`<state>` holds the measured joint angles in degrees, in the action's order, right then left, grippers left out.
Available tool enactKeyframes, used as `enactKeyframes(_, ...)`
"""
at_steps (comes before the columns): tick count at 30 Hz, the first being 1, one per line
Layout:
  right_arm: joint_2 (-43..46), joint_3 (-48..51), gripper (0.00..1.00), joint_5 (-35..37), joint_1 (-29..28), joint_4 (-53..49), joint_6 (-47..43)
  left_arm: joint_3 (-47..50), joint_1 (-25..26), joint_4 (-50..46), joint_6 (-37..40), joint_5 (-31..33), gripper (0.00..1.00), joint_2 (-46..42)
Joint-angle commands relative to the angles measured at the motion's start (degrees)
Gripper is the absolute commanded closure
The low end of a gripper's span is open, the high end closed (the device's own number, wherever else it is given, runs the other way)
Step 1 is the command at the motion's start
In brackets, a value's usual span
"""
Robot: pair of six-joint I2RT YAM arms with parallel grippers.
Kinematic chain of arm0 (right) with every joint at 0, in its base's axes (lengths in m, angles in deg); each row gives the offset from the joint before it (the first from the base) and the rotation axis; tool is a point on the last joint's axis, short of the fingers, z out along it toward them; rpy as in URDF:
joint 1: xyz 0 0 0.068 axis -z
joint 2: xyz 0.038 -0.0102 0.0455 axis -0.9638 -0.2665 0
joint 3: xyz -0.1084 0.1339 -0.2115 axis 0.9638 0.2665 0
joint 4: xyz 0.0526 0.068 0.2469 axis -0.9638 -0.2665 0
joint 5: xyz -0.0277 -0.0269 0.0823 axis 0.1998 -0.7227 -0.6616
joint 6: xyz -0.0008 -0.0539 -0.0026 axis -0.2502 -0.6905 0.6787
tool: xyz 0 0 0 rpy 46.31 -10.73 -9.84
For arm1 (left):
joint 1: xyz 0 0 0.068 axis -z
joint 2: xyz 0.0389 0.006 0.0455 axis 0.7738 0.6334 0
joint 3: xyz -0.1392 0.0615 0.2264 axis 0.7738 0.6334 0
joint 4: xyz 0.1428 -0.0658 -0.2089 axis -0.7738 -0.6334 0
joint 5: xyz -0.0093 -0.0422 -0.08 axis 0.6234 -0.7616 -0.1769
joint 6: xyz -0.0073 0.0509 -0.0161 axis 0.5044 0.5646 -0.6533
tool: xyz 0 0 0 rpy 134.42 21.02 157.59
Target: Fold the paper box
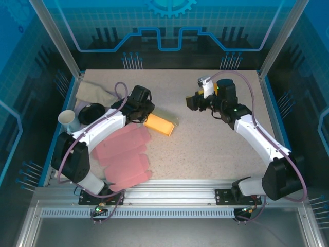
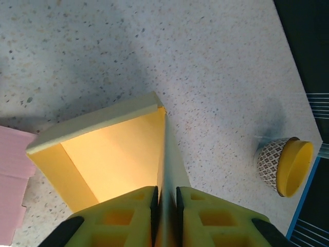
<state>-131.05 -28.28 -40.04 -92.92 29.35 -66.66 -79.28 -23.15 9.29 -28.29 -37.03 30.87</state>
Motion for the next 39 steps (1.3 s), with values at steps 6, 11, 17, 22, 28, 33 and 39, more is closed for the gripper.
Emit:
enactKeyframes(6, -4.47, 1.26, 0.35, -1.04, -4.19, -1.36, 39.11, 3.80, 4.09, 12.24, 0.59, 7.99, 0.81, -2.63)
enactKeyframes(11, -6.22, 2.70, 0.31, -0.36, -7.26, 1.93, 47.24, 6.73, 4.46, 15.07, -2.16, 8.31, 0.81, -2.99)
enactKeyframes(17, -4.64, 7.31, 0.31, 5.20, -9.26, 2.85, 52.39, 8.20, 4.56, 15.86, -4.46, 9.41, 0.81, -3.75)
enactKeyframes(22, -7.23, 7.73, 0.30, 1.06, -9.83, 5.43, 53.95, 6.97, 4.54, 12.75, -5.94, 9.42, 0.81, -3.03)
enactKeyframes(28, -10.97, 5.83, 0.30, -4.23, -10.71, 9.84, 55.22, 7.56, 4.84, 11.92, -6.90, 9.37, 0.81, -3.16)
enactKeyframes(33, -13.43, 4.66, 0.30, -8.14, -11.12, 13.47, 58.95, 7.53, 4.91, 10.71, -7.26, 9.58, 0.81, -3.29)
enactKeyframes(39, -14.45, 1.37, 0.38, -6.00, -11.10, 9.39, 53.15, 6.42, 5.12, 8.55, -3.83, 7.40, 0.81, -1.64)
